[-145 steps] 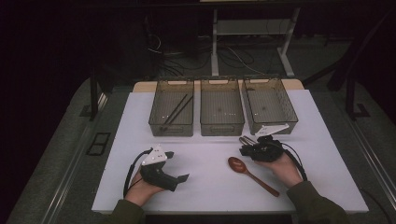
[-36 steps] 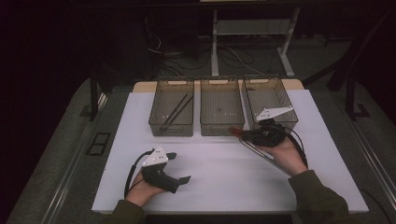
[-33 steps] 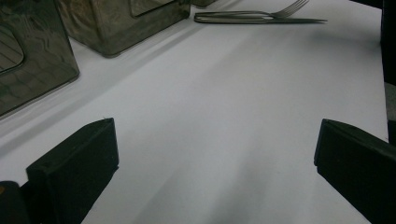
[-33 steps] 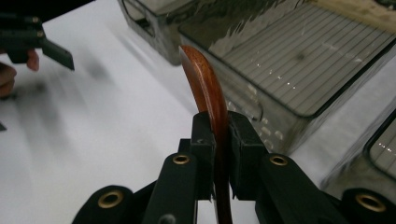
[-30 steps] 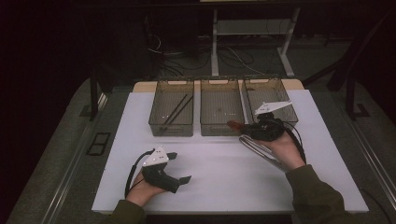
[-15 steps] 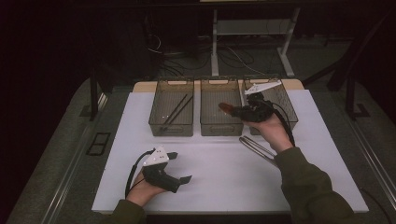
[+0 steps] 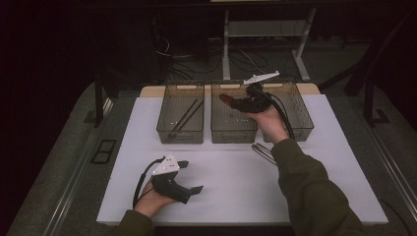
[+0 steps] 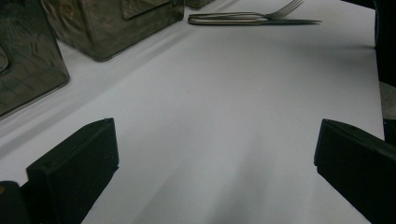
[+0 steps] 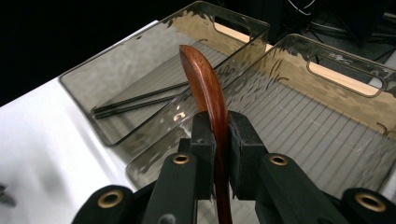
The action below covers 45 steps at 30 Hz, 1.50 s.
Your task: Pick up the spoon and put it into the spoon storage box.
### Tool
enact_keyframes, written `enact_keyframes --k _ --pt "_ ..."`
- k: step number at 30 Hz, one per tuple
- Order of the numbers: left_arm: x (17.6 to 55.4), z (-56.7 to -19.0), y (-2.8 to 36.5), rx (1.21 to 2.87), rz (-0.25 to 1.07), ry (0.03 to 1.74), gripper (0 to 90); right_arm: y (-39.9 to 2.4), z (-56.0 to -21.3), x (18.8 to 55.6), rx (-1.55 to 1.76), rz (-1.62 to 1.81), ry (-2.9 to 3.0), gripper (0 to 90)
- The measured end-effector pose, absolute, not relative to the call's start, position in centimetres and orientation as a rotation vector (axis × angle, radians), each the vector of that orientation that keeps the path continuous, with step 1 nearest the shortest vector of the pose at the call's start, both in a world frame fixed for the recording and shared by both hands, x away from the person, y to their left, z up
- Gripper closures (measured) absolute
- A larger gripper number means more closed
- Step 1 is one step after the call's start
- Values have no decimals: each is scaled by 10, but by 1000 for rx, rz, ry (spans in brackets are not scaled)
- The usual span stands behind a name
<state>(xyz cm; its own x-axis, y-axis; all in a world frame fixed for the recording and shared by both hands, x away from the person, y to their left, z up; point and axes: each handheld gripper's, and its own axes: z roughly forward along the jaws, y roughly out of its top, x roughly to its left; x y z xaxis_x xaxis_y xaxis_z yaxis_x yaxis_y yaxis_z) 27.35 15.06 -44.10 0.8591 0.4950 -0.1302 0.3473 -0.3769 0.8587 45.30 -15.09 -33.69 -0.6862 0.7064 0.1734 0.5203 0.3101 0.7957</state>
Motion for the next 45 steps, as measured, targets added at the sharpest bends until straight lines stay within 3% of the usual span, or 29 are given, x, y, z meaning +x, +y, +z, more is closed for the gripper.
enact_keyframes --k 28,45 --pt "273 -441 146 2005 168 592 0 -121 -374 489 1188 1273 2388 803" --pt "273 -441 145 2008 168 593 0 -130 -368 478 1187 1312 2375 558"
